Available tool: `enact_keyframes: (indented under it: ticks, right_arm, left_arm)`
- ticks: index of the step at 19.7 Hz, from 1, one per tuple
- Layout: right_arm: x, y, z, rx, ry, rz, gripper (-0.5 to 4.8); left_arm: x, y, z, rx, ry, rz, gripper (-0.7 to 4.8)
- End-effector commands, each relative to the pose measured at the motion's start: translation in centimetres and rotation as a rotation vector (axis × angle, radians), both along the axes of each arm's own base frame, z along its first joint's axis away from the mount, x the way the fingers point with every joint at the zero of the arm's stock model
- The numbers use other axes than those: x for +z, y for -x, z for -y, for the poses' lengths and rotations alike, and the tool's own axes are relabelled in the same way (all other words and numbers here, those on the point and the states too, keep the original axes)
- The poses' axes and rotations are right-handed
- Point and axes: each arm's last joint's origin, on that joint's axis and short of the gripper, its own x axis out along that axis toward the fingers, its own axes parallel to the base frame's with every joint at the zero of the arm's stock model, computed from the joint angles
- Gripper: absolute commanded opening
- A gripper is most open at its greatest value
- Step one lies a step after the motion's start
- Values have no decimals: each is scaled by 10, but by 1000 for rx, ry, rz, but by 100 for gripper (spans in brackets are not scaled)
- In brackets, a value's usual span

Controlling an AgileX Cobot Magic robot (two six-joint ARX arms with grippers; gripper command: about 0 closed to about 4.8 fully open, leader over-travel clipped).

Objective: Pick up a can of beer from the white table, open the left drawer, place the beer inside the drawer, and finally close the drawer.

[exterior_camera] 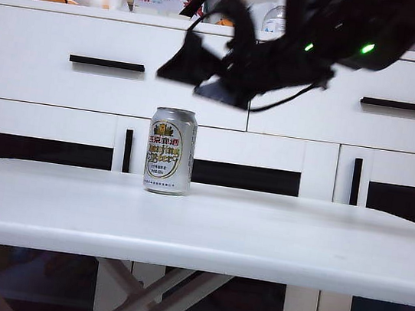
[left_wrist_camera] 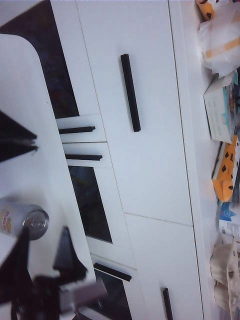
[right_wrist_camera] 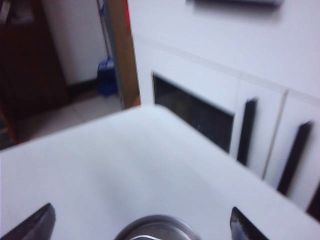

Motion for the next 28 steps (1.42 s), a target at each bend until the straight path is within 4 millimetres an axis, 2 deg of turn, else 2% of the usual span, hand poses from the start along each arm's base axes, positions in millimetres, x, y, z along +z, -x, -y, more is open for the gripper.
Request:
enact_keyframes:
  ticks: [1, 13, 17, 22, 28]
  right_arm:
    - [-8, -7, -9, 8, 9, -4, 479]
    - [-62, -18, -18, -31, 75, -94, 479]
    - [-62, -16, -22, -51, 82, -57, 479]
    - [-72, -18, -24, -49, 85, -63, 479]
    - [-70, -16, -28, -58, 72, -36, 479]
  left_arm:
    - [2, 1, 0, -4, 1, 16, -6]
    - [2, 1, 0, -5, 1, 14, -6]
    - [2, 1, 0, -5, 1, 13, -6]
    - [2, 1, 0, -5, 1, 11, -6]
    - [1, 1, 0, -4, 0, 9, -6]
